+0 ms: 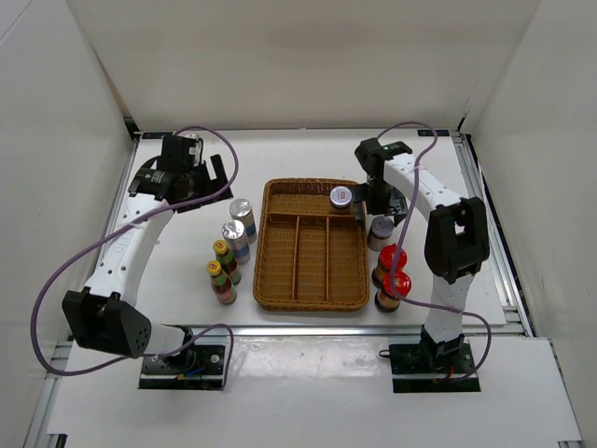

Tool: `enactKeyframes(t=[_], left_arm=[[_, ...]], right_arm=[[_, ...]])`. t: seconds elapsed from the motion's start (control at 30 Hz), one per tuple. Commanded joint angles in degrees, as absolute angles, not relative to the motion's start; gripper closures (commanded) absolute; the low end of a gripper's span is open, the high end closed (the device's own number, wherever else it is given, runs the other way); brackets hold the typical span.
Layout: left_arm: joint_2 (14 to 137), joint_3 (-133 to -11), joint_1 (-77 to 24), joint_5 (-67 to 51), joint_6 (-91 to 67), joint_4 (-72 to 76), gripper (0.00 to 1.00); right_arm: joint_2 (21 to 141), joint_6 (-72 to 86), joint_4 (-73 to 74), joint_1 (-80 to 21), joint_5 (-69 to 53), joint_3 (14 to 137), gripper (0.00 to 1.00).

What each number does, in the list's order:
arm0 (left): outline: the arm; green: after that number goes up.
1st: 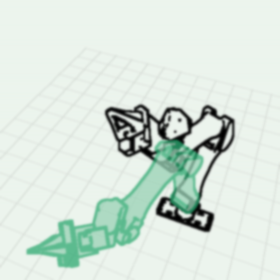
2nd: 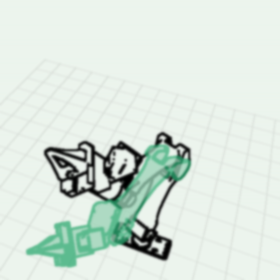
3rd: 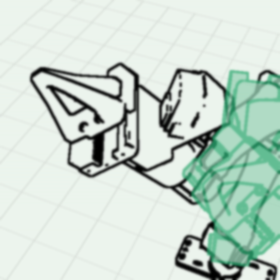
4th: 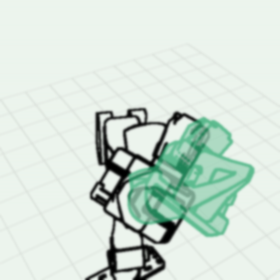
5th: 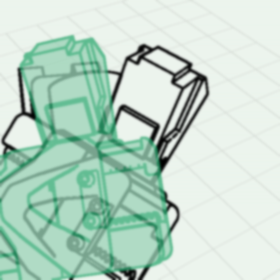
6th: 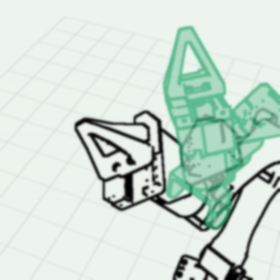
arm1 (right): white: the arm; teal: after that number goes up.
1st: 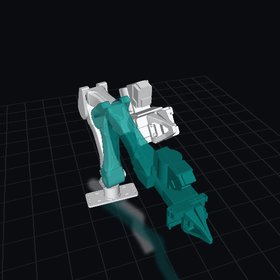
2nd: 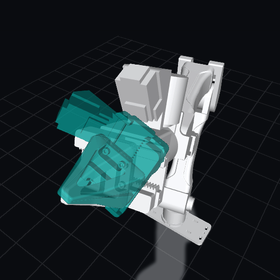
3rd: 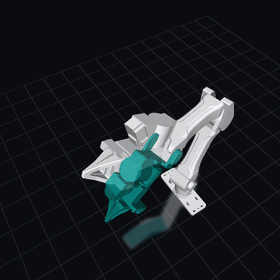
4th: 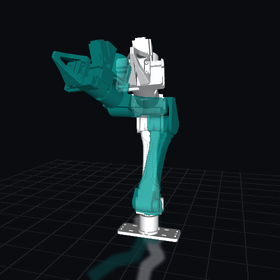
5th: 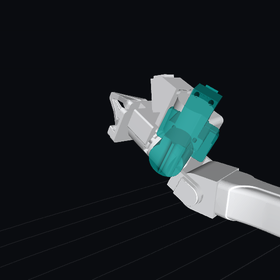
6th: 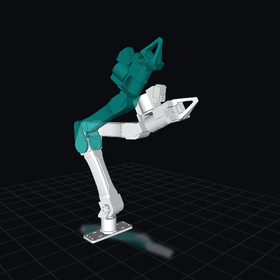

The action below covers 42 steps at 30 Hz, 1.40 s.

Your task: Organize the condiment bottles

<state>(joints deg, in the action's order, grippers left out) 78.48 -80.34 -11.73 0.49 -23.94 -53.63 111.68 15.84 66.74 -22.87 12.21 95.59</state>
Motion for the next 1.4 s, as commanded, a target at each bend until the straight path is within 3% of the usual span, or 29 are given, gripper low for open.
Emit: enactKeyframes(t=[0.0,0.13,0.23,0.37,0.4,0.5,0.6,0.83,1.1,1.37], left_arm=[[75.68,-80.07,-11.07,1.58,-23.38,-54.58,0.01],[75.15,-79.55,-10.55,2.20,-22.86,-55.11,0.01],[74.62,-79.02,-10.55,2.72,-22.85,-55.11,0.01],[73.39,-77.87,-9.93,2.72,-22.85,-55.11,0.01],[73.39,-77.87,-9.93,2.72,-22.85,-55.11,0.01],[72.25,-77.34,-9.93,2.72,-23.37,-55.11,0.01],[71.63,-77.34,-9.93,2.72,-23.38,-55.11,0.01],[68.39,-75.59,-9.40,2.72,-23.91,-55.63,0.01],[65.92,-74.36,-9.40,3.25,-23.38,-56.69,0.01],[63.63,-73.30,-9.40,3.25,-21.36,-57.74,0.01]], right_arm=[[109.69,16.17,64.16,-20.48,10.20,93.52,0.11],[109.69,16.17,62.50,-18.55,9.49,92.20,0.18],[109.69,15.65,62.49,-18.54,9.49,92.20,0.31],[109.17,15.64,63.10,-18.02,8.96,92.98,0.56],[109.16,15.64,63.11,-18.02,9.57,94.73,0.69],[107.93,16.78,66.61,-18.02,10.20,102.44,0.88],[107.93,19.24,69.68,-18.02,11.33,113.06,0.95],[113.11,17.67,71.72,-25.91,11.61,131.82,0.98],[119.79,14.77,68.74,-36.81,5.46,133.59,0.98],[126.38,14.15,67.59,-37.62,1.49,138.16,0.98]])
